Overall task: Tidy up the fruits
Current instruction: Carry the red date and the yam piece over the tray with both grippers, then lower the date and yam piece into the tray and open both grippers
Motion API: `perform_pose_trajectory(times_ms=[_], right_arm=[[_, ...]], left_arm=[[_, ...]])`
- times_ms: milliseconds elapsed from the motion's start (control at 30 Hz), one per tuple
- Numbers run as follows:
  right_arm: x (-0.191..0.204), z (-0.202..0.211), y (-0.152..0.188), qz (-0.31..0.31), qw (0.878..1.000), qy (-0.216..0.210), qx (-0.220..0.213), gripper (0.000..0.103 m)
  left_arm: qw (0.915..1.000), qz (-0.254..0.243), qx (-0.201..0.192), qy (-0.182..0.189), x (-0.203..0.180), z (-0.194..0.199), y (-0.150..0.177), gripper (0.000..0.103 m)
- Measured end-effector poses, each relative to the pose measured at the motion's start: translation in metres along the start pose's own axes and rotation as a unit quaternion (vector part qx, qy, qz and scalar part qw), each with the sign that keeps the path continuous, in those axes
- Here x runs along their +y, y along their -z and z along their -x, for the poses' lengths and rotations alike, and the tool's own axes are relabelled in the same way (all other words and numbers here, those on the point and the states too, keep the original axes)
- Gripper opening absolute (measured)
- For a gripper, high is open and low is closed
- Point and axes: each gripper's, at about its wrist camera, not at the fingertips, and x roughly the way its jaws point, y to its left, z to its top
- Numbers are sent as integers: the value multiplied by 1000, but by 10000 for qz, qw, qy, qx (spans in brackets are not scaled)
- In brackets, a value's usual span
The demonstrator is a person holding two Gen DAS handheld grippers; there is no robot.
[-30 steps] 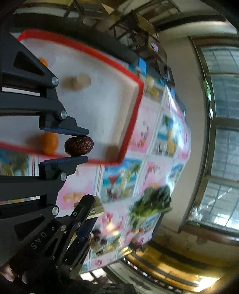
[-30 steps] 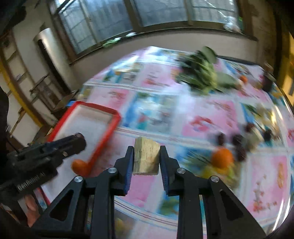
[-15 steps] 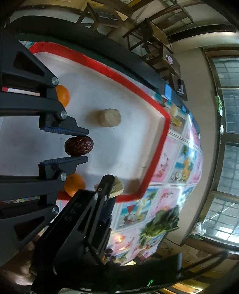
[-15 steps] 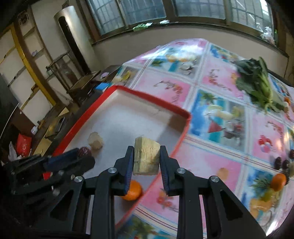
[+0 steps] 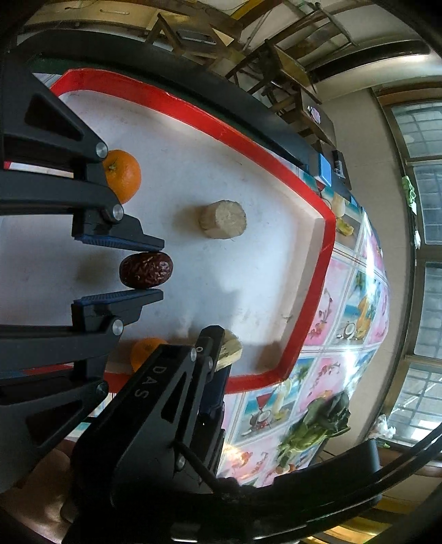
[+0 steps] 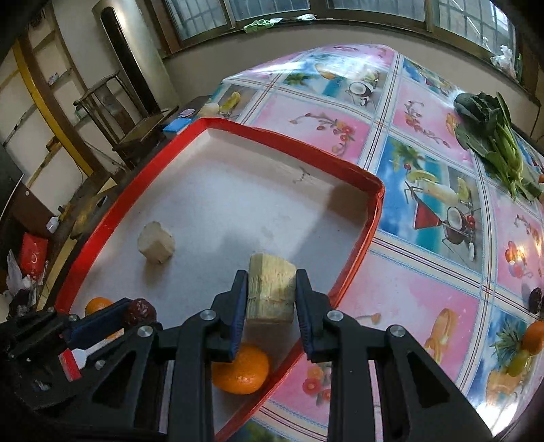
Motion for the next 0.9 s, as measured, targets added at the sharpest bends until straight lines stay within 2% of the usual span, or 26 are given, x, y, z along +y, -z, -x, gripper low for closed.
perform_pose_trajectory(times_ms=[433, 567, 633, 700, 767, 900], right_arm=[[6, -6, 0, 178, 9997, 128, 81, 29], [7, -7, 0, 188, 9997, 138, 85, 29], [7, -7, 0, 190, 9997, 148, 99, 30], [6, -7, 0, 155, 9997, 113, 117, 31], [5, -8, -2, 112, 9998, 64, 140, 33], [7, -4, -4, 149, 9999, 26, 70, 47]], left_arm=[[9996, 63, 97, -262, 2, -10, 4, 23], [9995, 43, 97, -310, 1, -9, 4, 39], [9993, 31, 35, -362, 1, -5, 3, 44], [9991, 29, -35, -432, 1, -1, 2, 54], [9988, 12, -118, -483, 2, 3, 0, 55], [9980, 33, -215, -590, 4, 11, -6, 58]])
